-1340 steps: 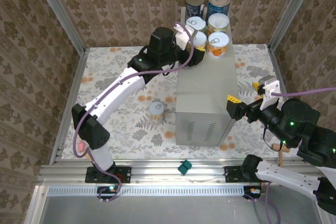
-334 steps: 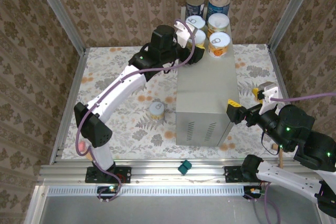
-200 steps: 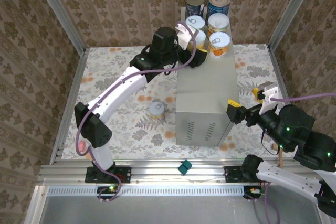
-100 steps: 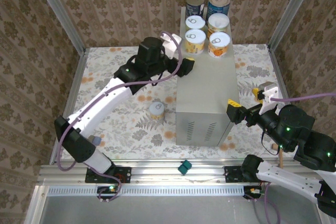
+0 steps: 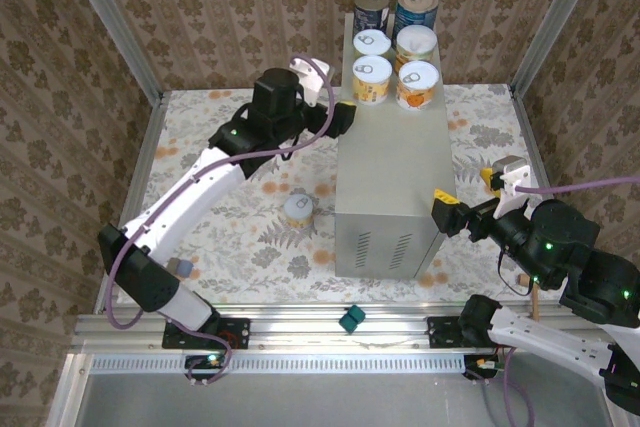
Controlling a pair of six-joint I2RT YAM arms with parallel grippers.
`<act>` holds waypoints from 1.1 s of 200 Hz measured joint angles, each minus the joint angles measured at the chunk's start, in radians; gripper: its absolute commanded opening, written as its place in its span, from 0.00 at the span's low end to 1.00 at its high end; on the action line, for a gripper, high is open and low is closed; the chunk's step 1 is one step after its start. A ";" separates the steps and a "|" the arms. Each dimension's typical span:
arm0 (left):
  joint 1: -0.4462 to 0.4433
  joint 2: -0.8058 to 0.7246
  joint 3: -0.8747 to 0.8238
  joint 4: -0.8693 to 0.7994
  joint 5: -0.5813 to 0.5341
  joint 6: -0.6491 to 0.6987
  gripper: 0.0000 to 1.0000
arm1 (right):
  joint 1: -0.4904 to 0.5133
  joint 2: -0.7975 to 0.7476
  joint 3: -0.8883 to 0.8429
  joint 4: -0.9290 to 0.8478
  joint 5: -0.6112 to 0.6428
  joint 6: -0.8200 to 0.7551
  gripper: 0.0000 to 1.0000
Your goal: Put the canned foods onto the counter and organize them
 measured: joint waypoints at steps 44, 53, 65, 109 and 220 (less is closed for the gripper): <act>0.022 0.038 0.045 -0.016 -0.011 -0.003 1.00 | 0.000 0.000 0.000 0.000 0.000 0.000 1.00; 0.027 0.045 0.054 -0.019 -0.011 -0.003 1.00 | 0.000 0.000 0.000 0.000 0.000 0.000 1.00; 0.033 0.056 0.067 -0.023 -0.011 -0.003 1.00 | 0.000 0.000 0.000 0.000 0.000 0.000 1.00; 0.043 0.083 0.098 -0.032 -0.010 -0.004 1.00 | 0.000 0.000 0.000 0.000 0.000 0.000 1.00; 0.076 0.173 0.213 -0.070 0.020 -0.003 1.00 | 0.000 0.000 0.000 -0.001 0.000 0.001 1.00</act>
